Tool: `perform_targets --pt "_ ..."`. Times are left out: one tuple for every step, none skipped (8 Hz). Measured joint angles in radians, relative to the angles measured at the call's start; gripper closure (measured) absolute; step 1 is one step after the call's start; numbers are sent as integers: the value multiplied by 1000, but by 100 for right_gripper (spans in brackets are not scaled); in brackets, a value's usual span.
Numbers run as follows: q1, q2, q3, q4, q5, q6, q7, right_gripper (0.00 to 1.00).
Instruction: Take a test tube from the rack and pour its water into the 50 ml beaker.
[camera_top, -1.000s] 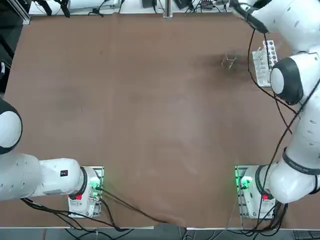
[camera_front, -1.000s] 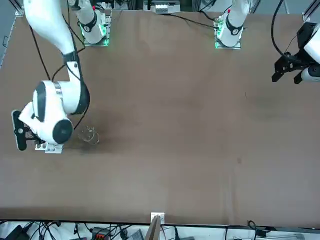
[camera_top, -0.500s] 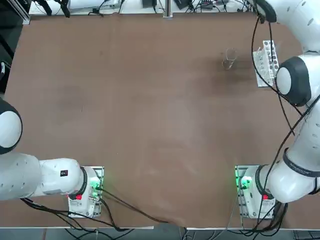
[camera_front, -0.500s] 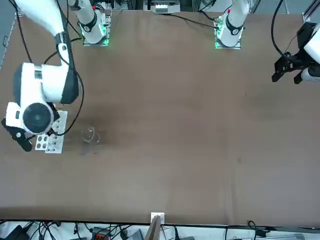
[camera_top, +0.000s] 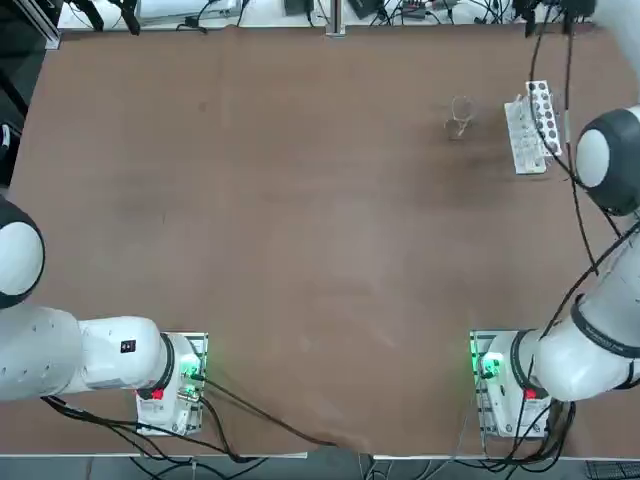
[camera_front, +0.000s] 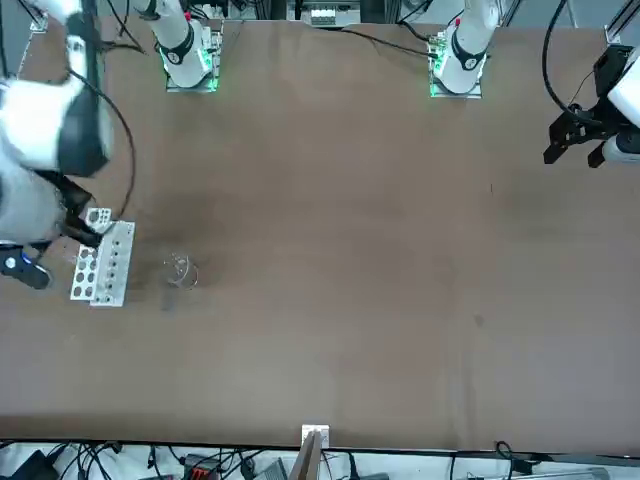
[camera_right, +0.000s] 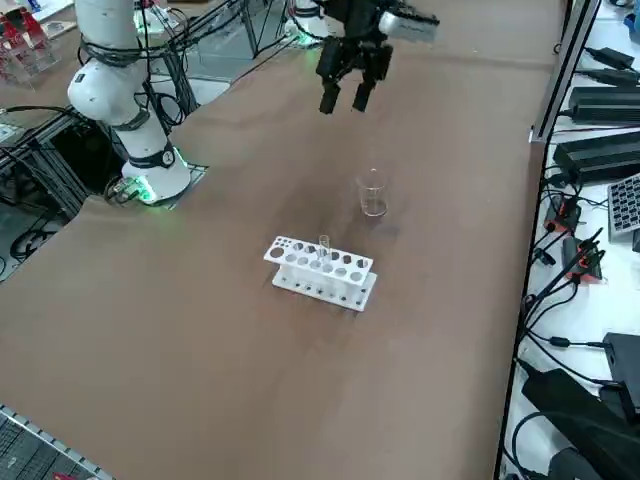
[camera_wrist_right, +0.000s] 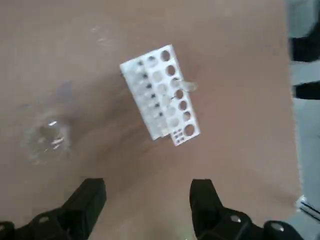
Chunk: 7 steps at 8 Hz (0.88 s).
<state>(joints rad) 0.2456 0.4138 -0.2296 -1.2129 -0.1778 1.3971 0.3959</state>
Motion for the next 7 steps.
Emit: perform_targets --pt "-47 -47 46 -27 27 14 -100 0" --pt "-108 -101 108 -71 53 34 -219 0" --pt "-158 -156 148 -123 89 64 -291 0" --pt "-182 -209 161 -173 136 105 -316 0" --pt "-189 -258 164 -220 191 148 -318 0" --pt "-189 -300 167 -261 220 174 -317 0" --pt "-189 -340 174 -302 224 183 -317 0"
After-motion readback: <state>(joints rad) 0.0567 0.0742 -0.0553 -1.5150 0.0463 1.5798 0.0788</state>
